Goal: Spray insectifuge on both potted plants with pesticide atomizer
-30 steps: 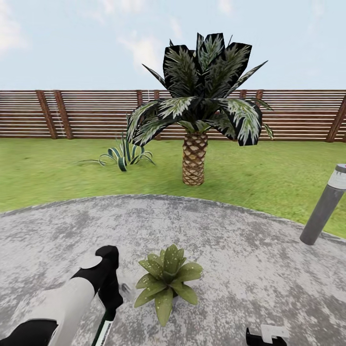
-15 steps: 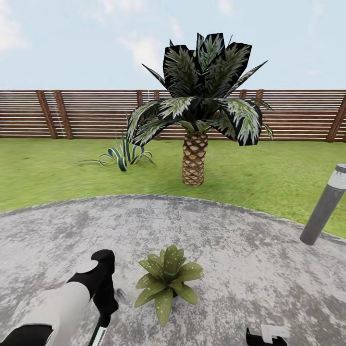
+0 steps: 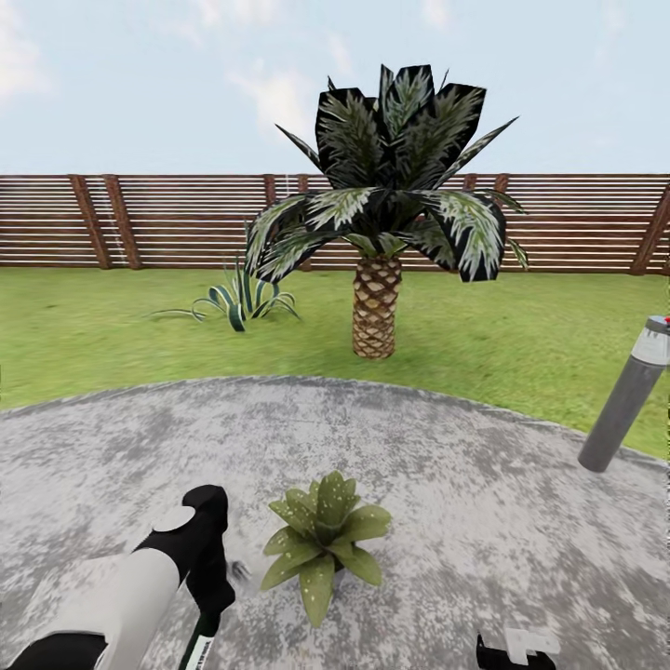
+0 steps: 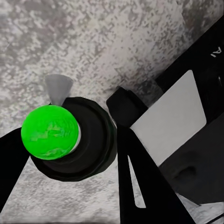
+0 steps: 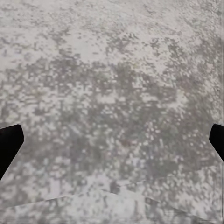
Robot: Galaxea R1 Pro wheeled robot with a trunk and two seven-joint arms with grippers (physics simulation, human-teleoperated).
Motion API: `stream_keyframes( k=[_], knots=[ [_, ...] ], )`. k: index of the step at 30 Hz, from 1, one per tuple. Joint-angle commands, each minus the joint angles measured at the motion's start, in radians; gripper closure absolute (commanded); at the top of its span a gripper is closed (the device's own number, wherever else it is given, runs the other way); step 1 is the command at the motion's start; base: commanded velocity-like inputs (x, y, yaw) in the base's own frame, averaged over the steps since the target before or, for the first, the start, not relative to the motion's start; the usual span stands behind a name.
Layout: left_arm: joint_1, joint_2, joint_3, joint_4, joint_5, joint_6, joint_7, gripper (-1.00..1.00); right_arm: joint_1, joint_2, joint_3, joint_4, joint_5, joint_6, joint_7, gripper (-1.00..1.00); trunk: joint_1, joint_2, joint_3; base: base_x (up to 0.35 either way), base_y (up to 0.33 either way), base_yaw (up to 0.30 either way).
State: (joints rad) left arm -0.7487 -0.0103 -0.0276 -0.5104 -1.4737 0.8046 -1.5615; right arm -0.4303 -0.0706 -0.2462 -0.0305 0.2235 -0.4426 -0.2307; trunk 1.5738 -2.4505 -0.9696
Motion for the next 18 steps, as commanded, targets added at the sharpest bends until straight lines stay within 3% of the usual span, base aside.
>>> stream_keyframes(
  k=[1, 4, 5, 6, 12, 16, 18],
  knots=[
    [0.000, 0.001, -0.002, -0.002, -0.008, 0.010, -0.009, 1.00, -0.001, 0.000, -0.007, 0.001, 0.011, -0.003, -0.004, -1.00, -0.001, 0.000, -0.001, -0.274, 0.000, -0.092],
    [-0.006, -0.002, -0.001, -0.004, -0.009, 0.011, -0.009, 1.00, -0.001, 0.000, -0.007, 0.001, 0.011, -0.002, -0.004, -1.00, -0.001, 0.000, 0.000, -0.193, 0.000, -0.192],
    [-0.025, -0.025, 0.001, -0.009, -0.009, 0.011, -0.009, 1.00, -0.001, 0.000, -0.007, 0.001, 0.011, -0.002, -0.004, -1.00, -0.001, 0.000, 0.000, -0.017, 0.000, -0.037],
    [-0.093, -0.060, 0.000, -0.020, -0.012, 0.013, -0.009, 1.00, -0.001, 0.000, -0.007, 0.001, 0.011, -0.003, -0.004, -1.00, -0.001, 0.000, 0.000, -0.002, 0.000, -0.004],
    [-0.176, -0.076, -0.004, -0.018, -0.019, 0.013, -0.009, 1.00, -0.001, -0.001, -0.007, 0.001, 0.011, -0.002, -0.004, -1.00, -0.001, 0.000, 0.000, 0.000, 0.000, -0.001],
    [-0.189, -0.087, -0.098, -0.014, -0.059, 0.014, -0.009, 1.00, -0.001, -0.001, -0.007, 0.001, 0.011, -0.003, -0.004, -1.00, -0.001, 0.000, 0.000, 0.000, 0.000, 0.000],
    [-0.182, -0.087, -0.120, -0.011, -0.064, 0.013, -0.009, 1.00, -0.001, -0.002, -0.007, 0.001, 0.011, -0.003, -0.004, -1.00, -0.001, 0.000, 0.000, 0.000, 0.000, 0.000]
  ],
)
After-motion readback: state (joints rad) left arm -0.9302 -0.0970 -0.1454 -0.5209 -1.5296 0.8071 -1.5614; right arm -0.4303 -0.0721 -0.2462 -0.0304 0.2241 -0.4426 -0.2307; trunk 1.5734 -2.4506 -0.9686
